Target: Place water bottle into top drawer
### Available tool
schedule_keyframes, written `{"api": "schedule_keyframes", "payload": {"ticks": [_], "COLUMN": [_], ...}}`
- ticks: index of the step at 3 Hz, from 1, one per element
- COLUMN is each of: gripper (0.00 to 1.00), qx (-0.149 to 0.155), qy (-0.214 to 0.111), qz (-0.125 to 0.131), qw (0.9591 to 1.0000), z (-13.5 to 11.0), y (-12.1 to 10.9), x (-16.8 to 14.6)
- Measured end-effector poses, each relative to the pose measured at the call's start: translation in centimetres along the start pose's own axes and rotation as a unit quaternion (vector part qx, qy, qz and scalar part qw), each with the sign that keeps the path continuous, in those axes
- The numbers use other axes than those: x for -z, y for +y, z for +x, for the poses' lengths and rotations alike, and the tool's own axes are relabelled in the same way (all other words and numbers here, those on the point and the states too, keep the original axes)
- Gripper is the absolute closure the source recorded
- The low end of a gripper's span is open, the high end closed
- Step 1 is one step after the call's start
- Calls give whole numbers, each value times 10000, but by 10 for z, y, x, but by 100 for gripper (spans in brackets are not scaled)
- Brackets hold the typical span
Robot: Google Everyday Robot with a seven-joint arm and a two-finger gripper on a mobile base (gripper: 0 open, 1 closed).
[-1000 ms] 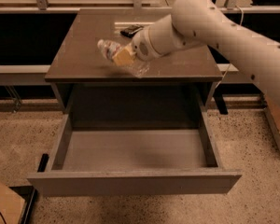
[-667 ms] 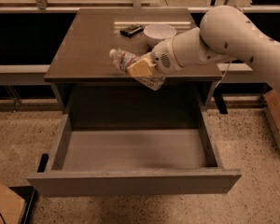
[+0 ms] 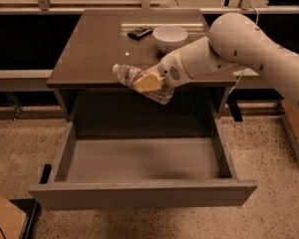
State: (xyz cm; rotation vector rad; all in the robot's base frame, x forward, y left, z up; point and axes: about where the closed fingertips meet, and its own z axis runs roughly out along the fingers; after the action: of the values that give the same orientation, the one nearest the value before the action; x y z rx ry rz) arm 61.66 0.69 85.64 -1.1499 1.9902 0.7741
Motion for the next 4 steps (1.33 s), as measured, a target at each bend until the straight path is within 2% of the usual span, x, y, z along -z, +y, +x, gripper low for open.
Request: {"api": "schedule_keyframes", "payload": {"ticks": [1,2,3,4], "gripper": [100,100,100,73], "qx": [-2,-335,-789,-1258], "qy": [357,919,1247,1148], "qz": [-586,-1336,-1605,-1540], "qw": [9976,9862,9759,9733], "z": [35,96,149,194], "y": [28,70,90,84], "x": [-10,-7,-6,-26]}}
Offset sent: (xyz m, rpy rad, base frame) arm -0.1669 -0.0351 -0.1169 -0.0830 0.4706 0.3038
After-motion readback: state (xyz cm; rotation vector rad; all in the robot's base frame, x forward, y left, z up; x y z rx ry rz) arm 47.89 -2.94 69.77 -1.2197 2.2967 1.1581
